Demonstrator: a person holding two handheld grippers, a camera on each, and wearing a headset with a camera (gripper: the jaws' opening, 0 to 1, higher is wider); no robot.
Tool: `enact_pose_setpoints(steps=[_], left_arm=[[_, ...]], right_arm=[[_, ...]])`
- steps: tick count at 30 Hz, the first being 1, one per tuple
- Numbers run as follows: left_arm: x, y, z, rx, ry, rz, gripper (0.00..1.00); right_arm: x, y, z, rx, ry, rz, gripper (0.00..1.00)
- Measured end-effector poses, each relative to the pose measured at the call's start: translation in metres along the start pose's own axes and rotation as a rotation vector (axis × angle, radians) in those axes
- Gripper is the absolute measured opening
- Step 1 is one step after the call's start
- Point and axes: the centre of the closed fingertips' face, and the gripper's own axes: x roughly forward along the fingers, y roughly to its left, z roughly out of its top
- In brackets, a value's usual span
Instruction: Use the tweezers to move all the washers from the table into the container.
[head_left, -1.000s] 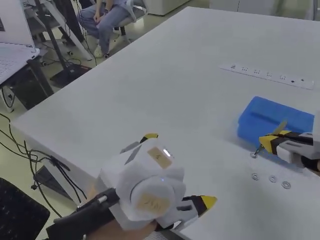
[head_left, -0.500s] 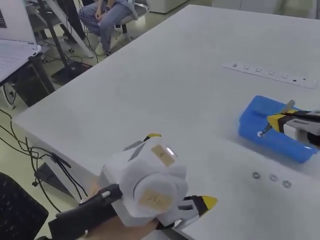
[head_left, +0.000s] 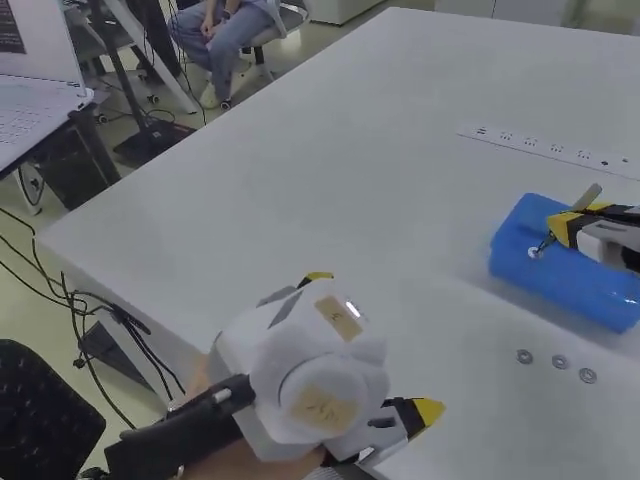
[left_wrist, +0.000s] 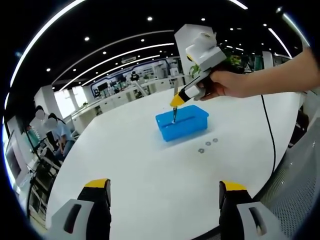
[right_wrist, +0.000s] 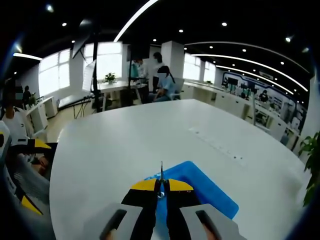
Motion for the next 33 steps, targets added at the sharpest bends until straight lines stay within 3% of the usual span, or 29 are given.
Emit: enact_pose_setpoints(steps=[9, 20, 33], left_arm=[[0.000, 0.000, -0.001, 0.001, 0.004, -0.001, 0.91], [0.000, 0.000, -0.002, -0.001, 0.009, -0.001, 0.90], [0.000, 0.001, -0.003, 0.000, 0.014, 0.005, 0.90]], right_arm=[[0.020, -0.008, -0.017, -0.010, 0.042, -0.016, 0.02], [0.037, -0.005, -0.041, -0.045, 0.100, -0.004, 0.02], [0.039, -0.005, -0.042, -0.042, 0.106, -0.005, 0.03]])
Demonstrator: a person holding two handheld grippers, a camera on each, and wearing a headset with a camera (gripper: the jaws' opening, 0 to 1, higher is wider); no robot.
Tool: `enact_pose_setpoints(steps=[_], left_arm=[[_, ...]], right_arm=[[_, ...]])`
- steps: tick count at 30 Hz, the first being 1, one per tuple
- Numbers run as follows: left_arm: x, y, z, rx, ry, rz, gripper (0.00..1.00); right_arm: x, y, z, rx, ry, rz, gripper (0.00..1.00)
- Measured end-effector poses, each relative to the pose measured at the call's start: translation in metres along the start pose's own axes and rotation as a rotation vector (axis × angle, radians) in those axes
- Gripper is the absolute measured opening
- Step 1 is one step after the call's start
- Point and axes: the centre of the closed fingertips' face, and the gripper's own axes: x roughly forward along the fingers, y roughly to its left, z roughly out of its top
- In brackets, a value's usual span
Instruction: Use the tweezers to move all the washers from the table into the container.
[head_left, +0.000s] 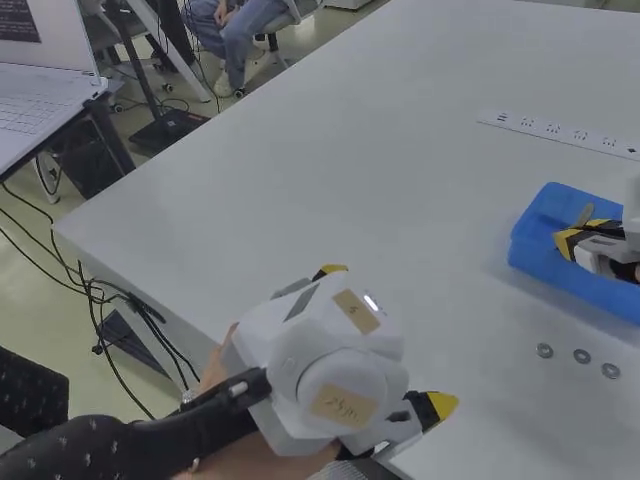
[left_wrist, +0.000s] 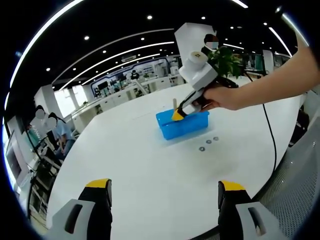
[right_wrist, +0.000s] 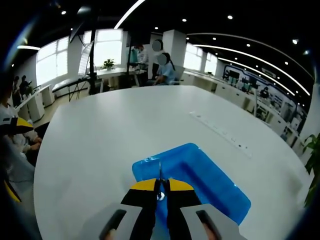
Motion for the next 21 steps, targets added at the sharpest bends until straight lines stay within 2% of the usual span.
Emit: enact_pose_setpoints(steps=[3, 6, 10, 15, 18, 21], left_arm=[[0.000, 0.000, 0.000, 0.000, -0.002, -0.001, 0.89], [0.000, 0.000, 0.000, 0.000, -0.001, 0.001, 0.89], [0.000, 0.000, 0.000, 0.001, 0.000, 0.002, 0.89], [-0.001, 0.000, 0.000, 0.002, -0.003, 0.001, 0.89], [0.000, -0.001, 0.000, 0.003, 0.000, -0.001, 0.89], [0.000, -0.002, -0.001, 0.011, 0.006, -0.006, 0.90]], right_arm=[[-0.002, -0.001, 0.000, 0.001, -0.002, -0.011, 0.03], [-0.010, -0.005, 0.004, 0.049, -0.037, -0.023, 0.03], [-0.023, -0.006, 0.016, 0.112, -0.087, -0.011, 0.03], [-0.048, 0.004, 0.025, 0.167, -0.156, 0.013, 0.03], [-0.060, 0.013, 0.027, 0.149, -0.162, 0.015, 0.03], [-0.065, 0.018, 0.027, 0.154, -0.167, 0.035, 0.03]])
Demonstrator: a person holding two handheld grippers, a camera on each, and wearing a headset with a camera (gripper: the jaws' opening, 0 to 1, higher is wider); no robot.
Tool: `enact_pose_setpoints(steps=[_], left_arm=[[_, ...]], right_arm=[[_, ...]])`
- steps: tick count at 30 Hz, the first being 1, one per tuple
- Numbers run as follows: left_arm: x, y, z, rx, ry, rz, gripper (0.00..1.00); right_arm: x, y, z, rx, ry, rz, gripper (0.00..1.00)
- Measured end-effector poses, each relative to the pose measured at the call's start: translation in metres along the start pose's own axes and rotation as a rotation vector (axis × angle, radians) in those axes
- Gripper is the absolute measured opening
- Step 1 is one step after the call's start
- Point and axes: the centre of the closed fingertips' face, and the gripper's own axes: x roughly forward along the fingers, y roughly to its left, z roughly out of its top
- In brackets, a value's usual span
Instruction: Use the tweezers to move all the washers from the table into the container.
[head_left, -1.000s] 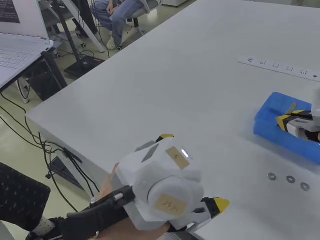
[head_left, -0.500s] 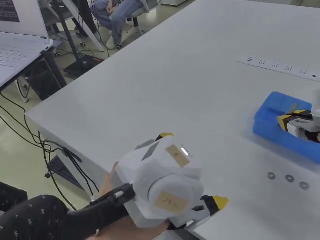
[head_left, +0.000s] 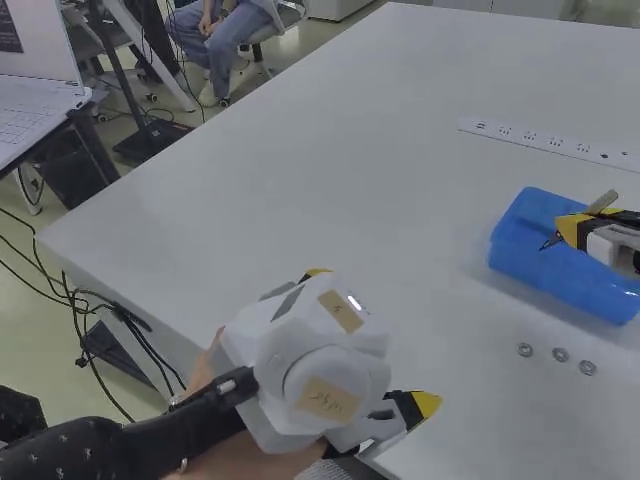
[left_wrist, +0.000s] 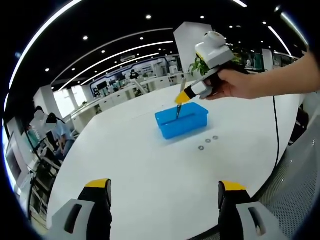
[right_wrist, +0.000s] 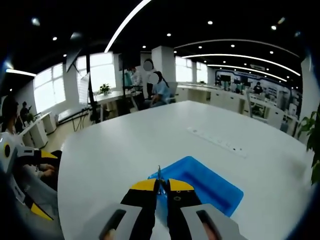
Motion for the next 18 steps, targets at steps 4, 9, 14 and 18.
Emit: enact_pose_setpoints(steps=[4, 9, 14, 18], left_arm=[[0.000, 0.001, 0.001, -0.008, -0.005, 0.001, 0.91], [0.000, 0.002, 0.000, -0.004, 0.000, 0.006, 0.91], [0.001, 0.001, 0.001, -0.004, -0.002, 0.002, 0.91], [0.000, 0.001, 0.001, -0.005, -0.003, 0.003, 0.91]], right_arm=[[-0.007, 0.014, -0.007, -0.015, 0.019, 0.030, 0.03], [-0.012, 0.024, -0.023, -0.052, 0.059, 0.048, 0.03], [-0.019, 0.038, -0.041, -0.055, 0.098, 0.060, 0.03], [-0.023, 0.045, -0.054, -0.041, 0.125, 0.069, 0.03]])
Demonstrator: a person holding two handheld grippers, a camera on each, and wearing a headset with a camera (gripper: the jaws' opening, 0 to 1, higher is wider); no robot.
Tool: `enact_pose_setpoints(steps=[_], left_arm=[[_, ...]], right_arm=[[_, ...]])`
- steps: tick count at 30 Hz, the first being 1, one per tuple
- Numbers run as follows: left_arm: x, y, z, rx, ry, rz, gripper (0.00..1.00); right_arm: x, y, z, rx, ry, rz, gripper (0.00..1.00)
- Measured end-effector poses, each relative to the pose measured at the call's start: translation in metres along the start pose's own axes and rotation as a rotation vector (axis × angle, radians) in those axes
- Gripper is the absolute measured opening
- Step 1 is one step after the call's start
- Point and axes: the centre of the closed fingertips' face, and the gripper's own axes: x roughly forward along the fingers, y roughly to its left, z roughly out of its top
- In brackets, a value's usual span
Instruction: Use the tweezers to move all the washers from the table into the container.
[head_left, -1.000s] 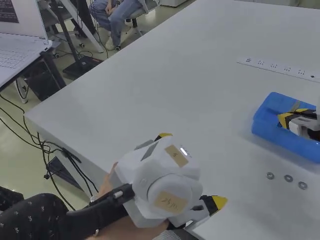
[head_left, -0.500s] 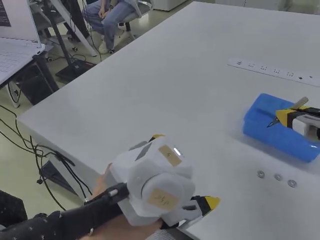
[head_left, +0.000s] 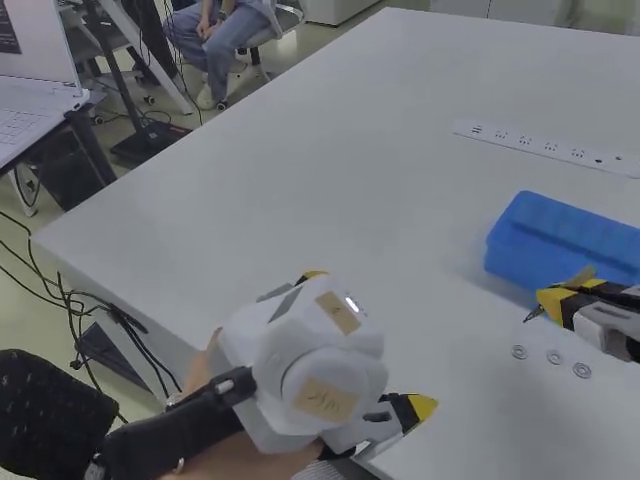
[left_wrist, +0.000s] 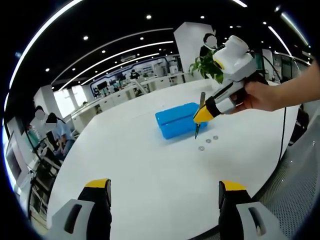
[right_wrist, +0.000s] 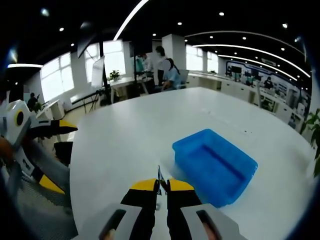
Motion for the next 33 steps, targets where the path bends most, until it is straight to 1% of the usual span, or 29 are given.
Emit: enact_pose_setpoints(steps=[1, 4, 9, 14, 19, 20, 26, 33], left_arm=[[0.000, 0.000, 0.000, 0.000, 0.000, 0.000, 0.91], [0.000, 0.000, 0.000, 0.002, 0.001, -0.001, 0.91], [0.000, -0.001, -0.001, 0.005, 0.003, -0.002, 0.91], [0.000, -0.001, -0.001, 0.007, 0.005, 0.000, 0.90], [0.000, 0.000, -0.003, 0.010, 0.014, 0.002, 0.90], [0.000, 0.000, -0.003, 0.010, 0.014, 0.002, 0.90], [0.001, 0.000, -0.003, 0.014, 0.016, 0.005, 0.89], [0.001, 0.000, -0.003, 0.014, 0.014, 0.003, 0.89]], right_arm=[[0.000, 0.001, -0.004, 0.008, 0.010, 0.003, 0.03], [0.000, 0.004, -0.009, 0.023, 0.018, 0.008, 0.03], [-0.001, 0.007, -0.015, 0.027, 0.035, 0.006, 0.03], [0.001, 0.006, -0.020, 0.028, 0.044, 0.004, 0.04], [0.005, 0.004, -0.025, 0.013, 0.064, 0.004, 0.04], [0.005, 0.004, -0.024, 0.011, 0.057, 0.006, 0.04], [0.006, 0.003, -0.023, 0.002, 0.060, 0.006, 0.03], [0.006, 0.003, -0.024, 0.000, 0.056, -0.007, 0.02]])
